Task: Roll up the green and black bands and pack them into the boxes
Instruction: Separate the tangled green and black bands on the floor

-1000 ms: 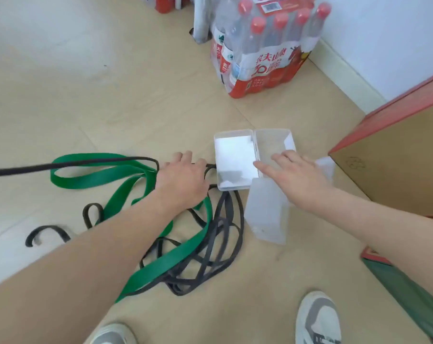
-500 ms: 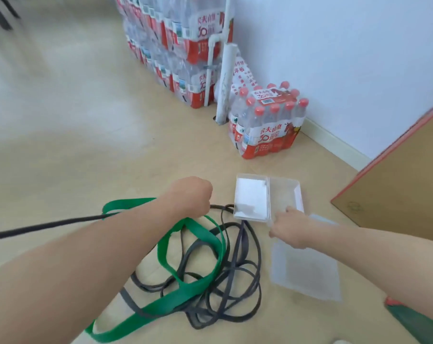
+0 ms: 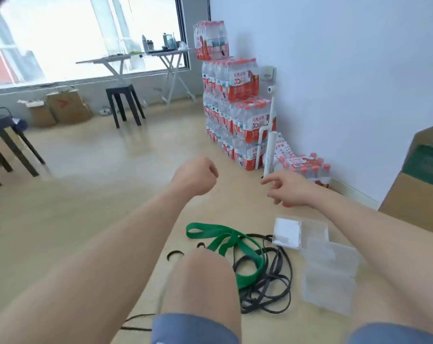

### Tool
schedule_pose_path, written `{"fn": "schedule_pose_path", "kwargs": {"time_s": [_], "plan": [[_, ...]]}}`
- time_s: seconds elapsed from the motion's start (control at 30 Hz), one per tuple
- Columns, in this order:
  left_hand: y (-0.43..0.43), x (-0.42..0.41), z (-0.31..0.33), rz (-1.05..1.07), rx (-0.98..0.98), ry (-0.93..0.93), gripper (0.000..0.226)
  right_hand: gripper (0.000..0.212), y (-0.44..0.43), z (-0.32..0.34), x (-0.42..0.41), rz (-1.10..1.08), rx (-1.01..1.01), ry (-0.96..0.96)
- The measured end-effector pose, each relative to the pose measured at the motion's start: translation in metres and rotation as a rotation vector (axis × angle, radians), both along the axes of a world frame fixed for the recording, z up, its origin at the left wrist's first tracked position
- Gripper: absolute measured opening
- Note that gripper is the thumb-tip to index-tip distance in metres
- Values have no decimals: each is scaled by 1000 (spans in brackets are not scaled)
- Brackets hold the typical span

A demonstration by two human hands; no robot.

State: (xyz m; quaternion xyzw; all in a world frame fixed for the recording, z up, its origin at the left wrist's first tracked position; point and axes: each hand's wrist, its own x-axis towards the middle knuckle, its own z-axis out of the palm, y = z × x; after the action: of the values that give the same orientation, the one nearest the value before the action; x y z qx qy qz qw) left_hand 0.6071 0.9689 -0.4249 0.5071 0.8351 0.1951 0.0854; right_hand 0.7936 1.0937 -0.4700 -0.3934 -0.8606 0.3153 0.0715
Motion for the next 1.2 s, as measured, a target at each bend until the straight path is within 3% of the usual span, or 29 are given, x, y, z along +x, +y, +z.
{"fn": "schedule_pose_path", "kwargs": {"time_s": [0.13, 0.2, 0.3, 0.37, 0.5, 0.63, 0.7, 0.8, 0.87, 1.0, 1.07, 1.2], "plan": [[-39, 15, 12, 42, 52, 148, 38, 33, -44, -6, -3, -54, 0, 55], [-35, 30, -2, 2, 50, 288, 34, 41, -55, -29, -7, -90, 55, 0], [-22, 61, -56, -243, -85, 595, 27, 62, -71, -83, -6, -28, 154, -204], [-17, 76, -104, -401, -236, 665, 18, 69, -77, -125, 0, -12, 139, -317], [-9, 68, -215, -474, -520, 461, 13, 86, -72, -216, 16, -102, -120, -422], [-2, 35, -322, -422, -652, 193, 26, 88, -59, -289, 30, -192, -304, -454], [3, 19, -366, -382, -687, 117, 44, 89, -48, -319, 31, -211, -332, -503], [12, -1, -410, -354, -746, 91, 77, 95, -28, -351, 26, -131, -316, -561], [16, -9, -433, -364, -772, 123, 87, 98, -14, -370, 17, -44, -270, -596], [21, -4, -454, -338, -676, 151, 65, 100, -6, -396, 4, 46, -129, -734], [26, -1, -460, -224, -574, -46, 47, 87, -5, -406, 2, 44, -29, -768], [40, 4, -446, 228, -277, -816, 28, 26, 3, -409, 7, -69, -6, -691]]}}
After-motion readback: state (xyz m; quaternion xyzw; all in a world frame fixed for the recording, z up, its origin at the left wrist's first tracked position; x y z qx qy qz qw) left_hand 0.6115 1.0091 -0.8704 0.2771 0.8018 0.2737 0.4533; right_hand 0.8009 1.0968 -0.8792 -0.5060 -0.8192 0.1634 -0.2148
